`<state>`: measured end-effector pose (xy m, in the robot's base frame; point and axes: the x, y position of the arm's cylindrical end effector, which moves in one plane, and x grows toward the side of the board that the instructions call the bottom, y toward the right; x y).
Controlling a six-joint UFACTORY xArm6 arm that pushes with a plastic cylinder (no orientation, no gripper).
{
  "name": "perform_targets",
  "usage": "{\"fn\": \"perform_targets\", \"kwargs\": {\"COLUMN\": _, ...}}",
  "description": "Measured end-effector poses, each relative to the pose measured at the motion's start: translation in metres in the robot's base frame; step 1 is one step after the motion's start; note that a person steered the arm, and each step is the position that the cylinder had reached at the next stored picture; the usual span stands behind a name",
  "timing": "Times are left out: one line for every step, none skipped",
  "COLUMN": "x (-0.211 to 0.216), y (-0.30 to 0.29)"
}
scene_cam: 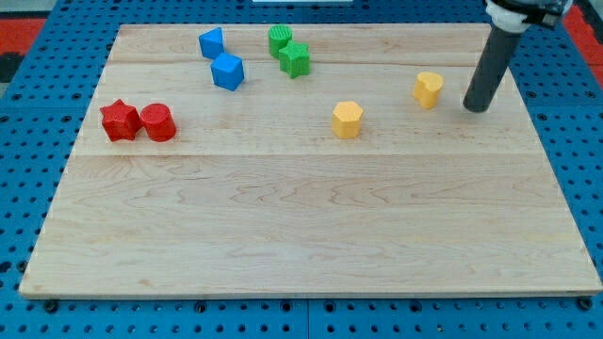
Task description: Slide the yellow heart towards down
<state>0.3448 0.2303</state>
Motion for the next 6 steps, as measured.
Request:
{"fn": "perform_targets", "kwargs": {"x": -0.06, "y": -0.018}}
{"fn": "perform_targets", "kwargs": {"x": -0.043, "y": -0.051}}
{"fn": "perform_targets", "kwargs": {"x": 0.01, "y": -0.034}}
{"fn": "perform_targets", "kwargs": {"x": -0.021, "y": -0.019}}
{"fn": "perform_targets", "kwargs": {"x": -0.022, "y": -0.058}}
{"fn": "perform_targets", "kwargs": {"x": 0.018, "y": -0.052}}
